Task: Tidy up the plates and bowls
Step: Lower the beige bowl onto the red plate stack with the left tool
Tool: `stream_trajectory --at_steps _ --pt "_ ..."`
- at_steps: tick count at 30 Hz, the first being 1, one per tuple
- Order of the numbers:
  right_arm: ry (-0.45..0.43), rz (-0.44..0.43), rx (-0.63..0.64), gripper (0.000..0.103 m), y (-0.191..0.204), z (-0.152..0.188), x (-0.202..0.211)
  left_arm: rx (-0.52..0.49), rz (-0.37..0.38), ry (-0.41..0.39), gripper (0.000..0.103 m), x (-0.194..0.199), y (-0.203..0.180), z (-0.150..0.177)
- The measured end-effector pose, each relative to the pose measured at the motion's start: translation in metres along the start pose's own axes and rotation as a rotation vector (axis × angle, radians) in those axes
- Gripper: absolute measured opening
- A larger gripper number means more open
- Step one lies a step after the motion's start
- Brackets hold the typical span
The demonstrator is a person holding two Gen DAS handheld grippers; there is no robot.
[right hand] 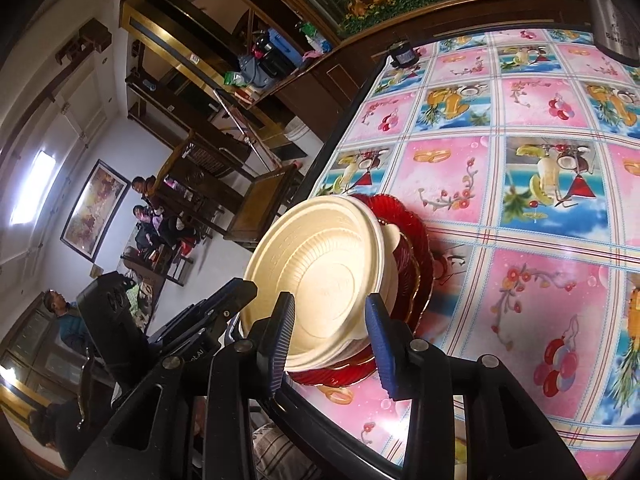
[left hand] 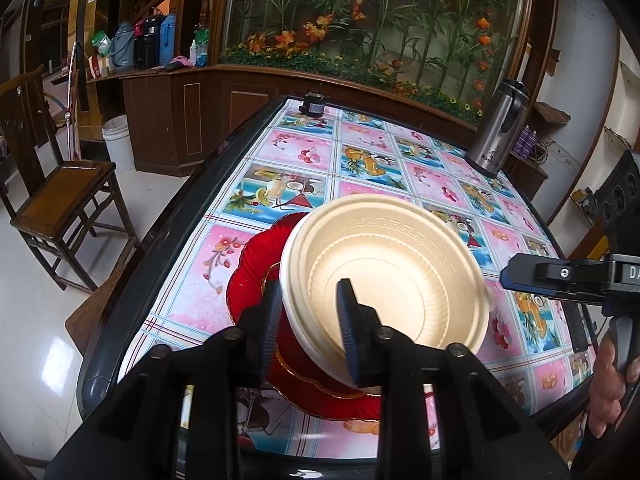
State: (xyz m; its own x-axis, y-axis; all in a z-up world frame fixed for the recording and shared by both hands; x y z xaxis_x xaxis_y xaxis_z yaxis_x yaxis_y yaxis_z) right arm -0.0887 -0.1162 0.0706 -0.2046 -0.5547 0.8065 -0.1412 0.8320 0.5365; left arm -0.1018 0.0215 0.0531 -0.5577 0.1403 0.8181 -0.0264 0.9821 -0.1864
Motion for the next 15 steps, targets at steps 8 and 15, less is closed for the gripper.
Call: stream_trajectory --at_steps 8,15 --pt "-0.035 -0.016 -0.031 0.039 -0.013 -0.001 0.014 0.032 0.001 -0.030 0.041 0.009 0.012 -0.002" --pt "-0.047 -0.010 -0.066 0.039 -0.030 0.000 0.018 0.113 0.036 -0.010 0.041 0.006 0.040 0.000"
Point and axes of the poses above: each gripper's, at about its wrist camera, not at the fingertips, and x roughly against the way its jaws point, y to its left, z to its underside, the point moved 5 cm from there along -x, roughly the way its jaws point, and after that the axes turned 13 degrees about y, right-handed, at the moved point
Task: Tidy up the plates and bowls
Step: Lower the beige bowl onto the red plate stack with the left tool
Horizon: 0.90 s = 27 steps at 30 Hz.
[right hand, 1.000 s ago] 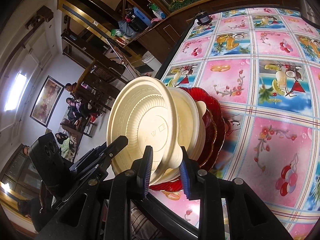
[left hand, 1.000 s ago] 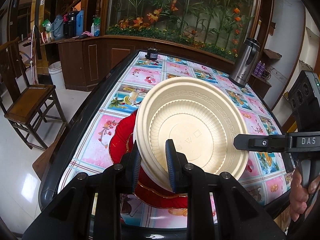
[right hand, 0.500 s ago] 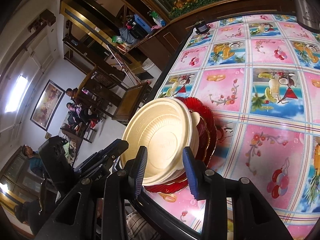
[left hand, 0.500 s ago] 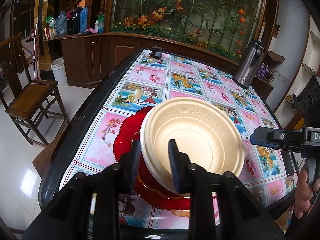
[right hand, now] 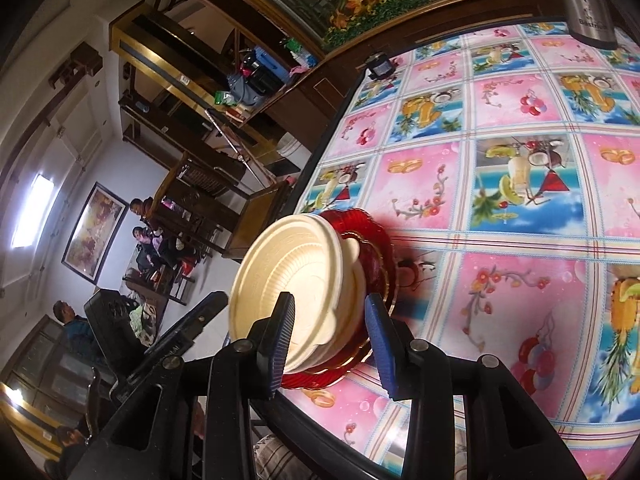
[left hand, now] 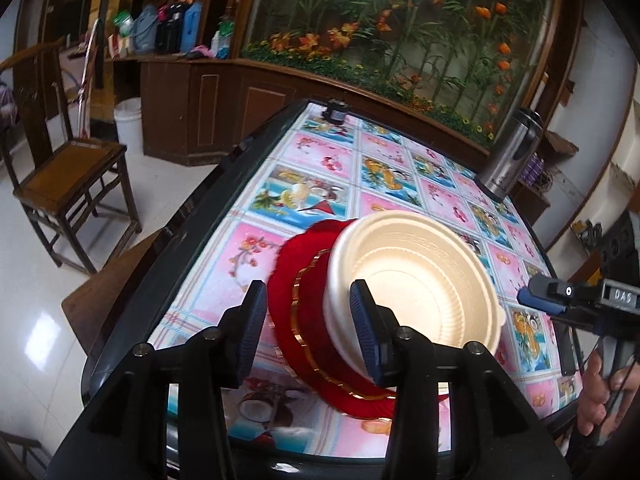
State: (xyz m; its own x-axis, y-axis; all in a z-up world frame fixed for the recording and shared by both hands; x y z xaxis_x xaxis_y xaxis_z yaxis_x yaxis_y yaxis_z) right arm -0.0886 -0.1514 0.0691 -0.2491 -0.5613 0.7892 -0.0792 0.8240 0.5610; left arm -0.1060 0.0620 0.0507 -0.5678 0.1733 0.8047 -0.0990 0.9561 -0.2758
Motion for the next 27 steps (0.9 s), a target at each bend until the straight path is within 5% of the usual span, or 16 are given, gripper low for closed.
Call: stream_trajectory --at_steps 15,18,21,27 --pt "0.037 0.050 -0.052 0.039 -0.037 0.004 -0.026 0.077 0.084 0.106 0.040 -0.036 0.037 0.014" --pt "0.048 0.056 -0.041 0.037 -0.038 0.004 -0.035 0.056 0.084 0.124 0.027 -0.043 0.034 0.015" --pt "0.060 0.062 -0.031 0.035 -0.038 0.003 -0.044 0.040 0.085 0.136 0.024 -0.048 0.033 0.015" --pt "0.080 0.098 -0.027 0.013 -0.042 -0.002 -0.060 0.021 0.080 0.145 0.023 -0.053 0.032 0.012"
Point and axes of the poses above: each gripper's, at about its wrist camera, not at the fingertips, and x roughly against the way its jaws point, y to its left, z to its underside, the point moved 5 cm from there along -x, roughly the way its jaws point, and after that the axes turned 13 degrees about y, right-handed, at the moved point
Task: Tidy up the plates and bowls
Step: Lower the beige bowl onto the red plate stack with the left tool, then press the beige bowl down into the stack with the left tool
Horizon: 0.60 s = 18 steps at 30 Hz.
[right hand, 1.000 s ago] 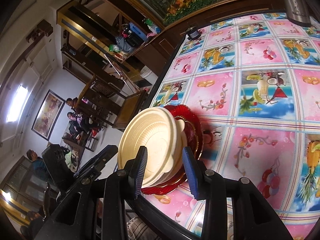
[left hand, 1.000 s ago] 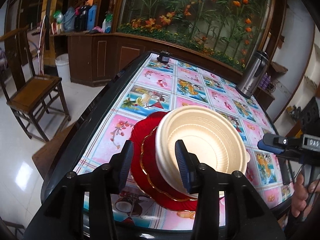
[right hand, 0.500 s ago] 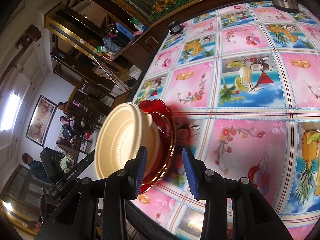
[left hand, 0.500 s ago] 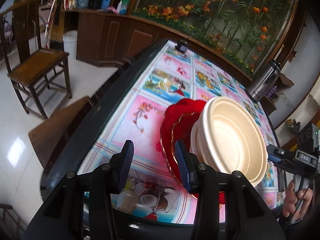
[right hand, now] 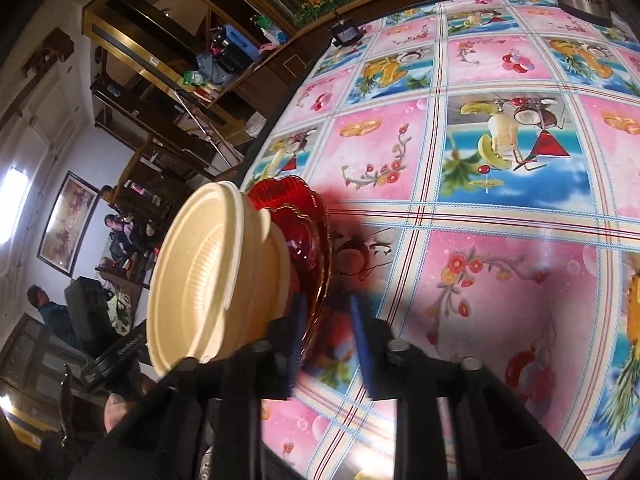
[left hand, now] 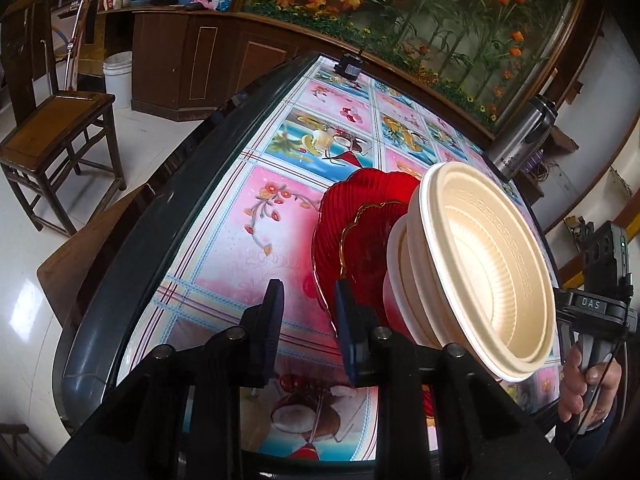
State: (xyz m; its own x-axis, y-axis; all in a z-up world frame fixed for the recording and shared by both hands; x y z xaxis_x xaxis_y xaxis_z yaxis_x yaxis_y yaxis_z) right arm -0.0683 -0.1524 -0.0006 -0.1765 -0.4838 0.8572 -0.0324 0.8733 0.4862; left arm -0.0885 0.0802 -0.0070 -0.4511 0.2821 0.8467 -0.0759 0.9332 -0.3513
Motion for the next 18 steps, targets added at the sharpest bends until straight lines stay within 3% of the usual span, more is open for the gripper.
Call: stream_trajectory --at_steps 6,9,12,18 --pt "0.032 0.008 -0.001 0.012 0.002 -0.009 -0.021 -0.025 -0.033 0.005 0.022 -0.009 -0.002 -0.003" --pt "0.026 0.007 -0.004 0.011 0.001 -0.011 -0.028 -0.044 -0.023 0.001 0.009 -0.010 -0.008 -0.003" --pt "0.019 0.005 -0.009 0.011 0.001 -0.013 -0.029 -0.074 -0.087 -0.015 0.009 -0.010 -0.015 -0.004" --pt "0.012 0.002 -0.019 0.011 -0.003 -0.012 -0.026 -0.073 -0.084 -0.032 0.008 -0.006 -0.022 -0.006"
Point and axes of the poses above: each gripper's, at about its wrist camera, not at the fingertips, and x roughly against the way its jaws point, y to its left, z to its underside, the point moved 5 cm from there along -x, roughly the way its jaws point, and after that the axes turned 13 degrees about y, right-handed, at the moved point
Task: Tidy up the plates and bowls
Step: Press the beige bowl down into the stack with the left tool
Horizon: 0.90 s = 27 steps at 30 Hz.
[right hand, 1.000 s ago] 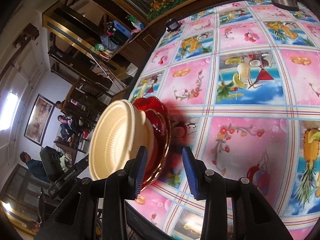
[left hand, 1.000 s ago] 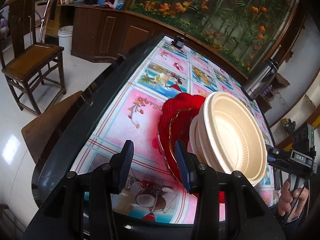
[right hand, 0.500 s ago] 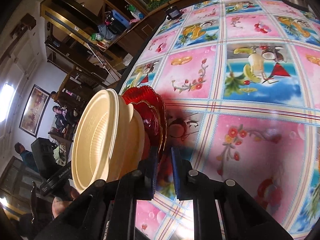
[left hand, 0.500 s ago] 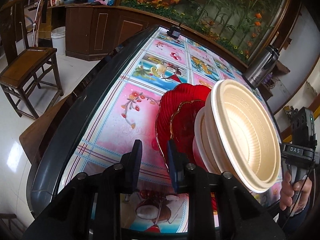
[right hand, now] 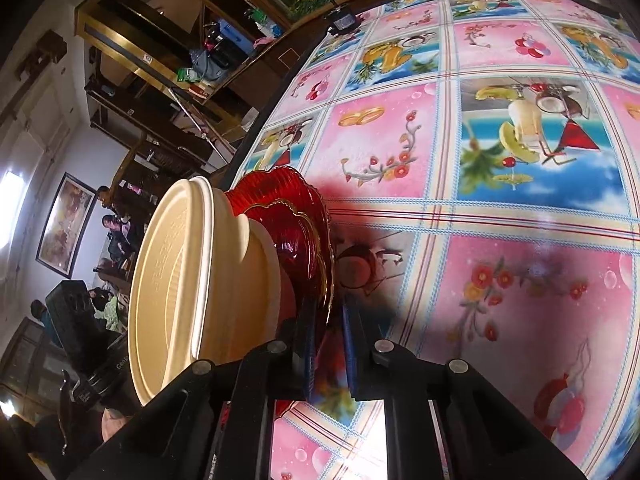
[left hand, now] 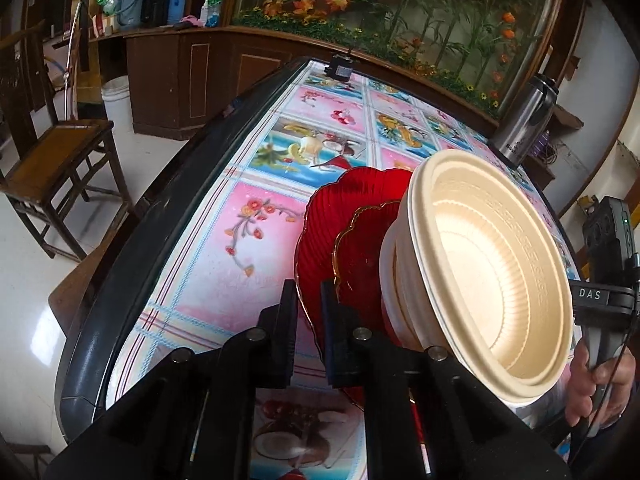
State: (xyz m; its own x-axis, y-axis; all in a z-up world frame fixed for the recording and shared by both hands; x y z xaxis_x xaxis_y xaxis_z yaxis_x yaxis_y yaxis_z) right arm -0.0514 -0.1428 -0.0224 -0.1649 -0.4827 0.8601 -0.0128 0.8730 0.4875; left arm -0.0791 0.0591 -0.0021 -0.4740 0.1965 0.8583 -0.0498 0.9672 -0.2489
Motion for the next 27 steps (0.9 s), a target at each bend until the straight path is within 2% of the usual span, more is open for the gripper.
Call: stream_trajectory --at_steps 7,11,20,27 --pt "-0.040 -0.012 -0.035 0.011 -0.017 0.004 0.024 -0.036 0.018 0.007 0.008 -0.003 -0.028 -0.011" --pt "-0.073 -0.017 -0.068 0.011 -0.035 0.005 0.046 -0.079 0.033 0.010 0.008 -0.007 -0.060 -0.020" --pt "-0.182 0.022 -0.159 0.011 -0.096 0.007 0.109 -0.163 0.083 0.053 0.008 -0.036 -0.136 -0.034" --pt "-0.235 0.042 -0.236 0.011 -0.142 0.014 0.139 -0.205 0.097 0.091 0.008 -0.060 -0.187 -0.041"
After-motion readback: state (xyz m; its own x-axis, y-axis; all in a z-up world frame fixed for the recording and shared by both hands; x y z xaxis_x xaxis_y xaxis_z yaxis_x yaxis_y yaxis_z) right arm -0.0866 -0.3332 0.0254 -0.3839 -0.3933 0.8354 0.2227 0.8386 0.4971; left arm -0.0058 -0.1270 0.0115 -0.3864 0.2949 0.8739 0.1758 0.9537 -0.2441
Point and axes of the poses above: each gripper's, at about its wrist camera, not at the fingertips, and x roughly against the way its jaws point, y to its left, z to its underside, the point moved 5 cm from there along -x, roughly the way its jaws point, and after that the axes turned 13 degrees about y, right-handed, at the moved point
